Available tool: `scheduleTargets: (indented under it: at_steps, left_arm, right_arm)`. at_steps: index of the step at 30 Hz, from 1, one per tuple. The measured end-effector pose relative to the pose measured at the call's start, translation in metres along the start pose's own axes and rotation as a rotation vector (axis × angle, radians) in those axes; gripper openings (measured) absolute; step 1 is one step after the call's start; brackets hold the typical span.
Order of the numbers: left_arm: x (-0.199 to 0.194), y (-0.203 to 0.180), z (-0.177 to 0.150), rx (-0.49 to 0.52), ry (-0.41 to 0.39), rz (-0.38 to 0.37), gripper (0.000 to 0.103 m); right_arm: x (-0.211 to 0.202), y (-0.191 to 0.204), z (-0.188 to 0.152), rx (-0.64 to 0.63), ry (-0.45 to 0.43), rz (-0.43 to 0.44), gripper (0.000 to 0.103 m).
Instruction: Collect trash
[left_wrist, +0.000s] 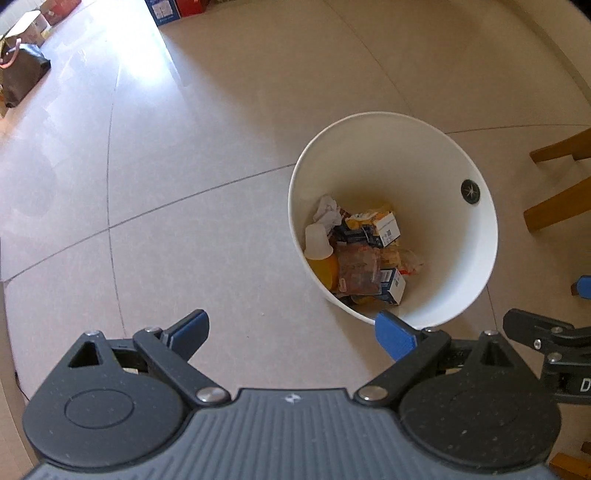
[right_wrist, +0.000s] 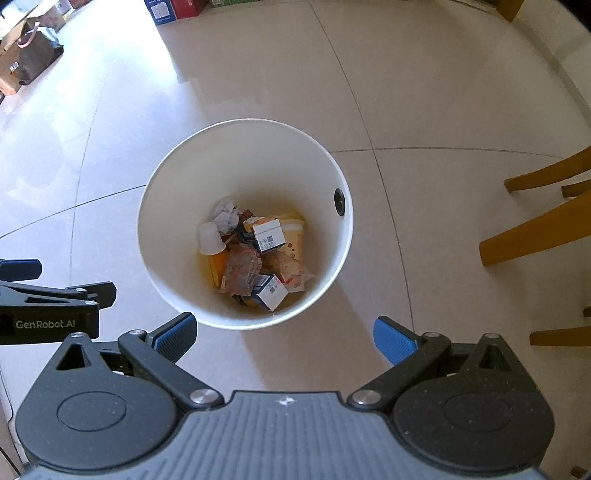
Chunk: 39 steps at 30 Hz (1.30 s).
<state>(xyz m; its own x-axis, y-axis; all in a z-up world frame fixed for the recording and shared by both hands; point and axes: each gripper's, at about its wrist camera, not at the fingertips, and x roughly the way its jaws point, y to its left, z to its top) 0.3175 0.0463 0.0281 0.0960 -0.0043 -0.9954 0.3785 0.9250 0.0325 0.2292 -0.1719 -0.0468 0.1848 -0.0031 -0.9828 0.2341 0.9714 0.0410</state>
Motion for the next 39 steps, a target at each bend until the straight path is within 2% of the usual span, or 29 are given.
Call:
scheduleTargets:
  at_steps: [15,39]
  left_arm:
    - [-0.027,-0.006,-0.005,0.036,-0.009,-0.002,0.096]
    - [-0.033,-0.01,-0.008,0.039,-0.011,0.001,0.096]
  right_arm:
    - [-0.019,-0.006,-0.008,0.019,-0.02,-0.004,0.103]
    - [-0.023,-0.005,-0.01,0.027,-0.03,-0.023,0.103]
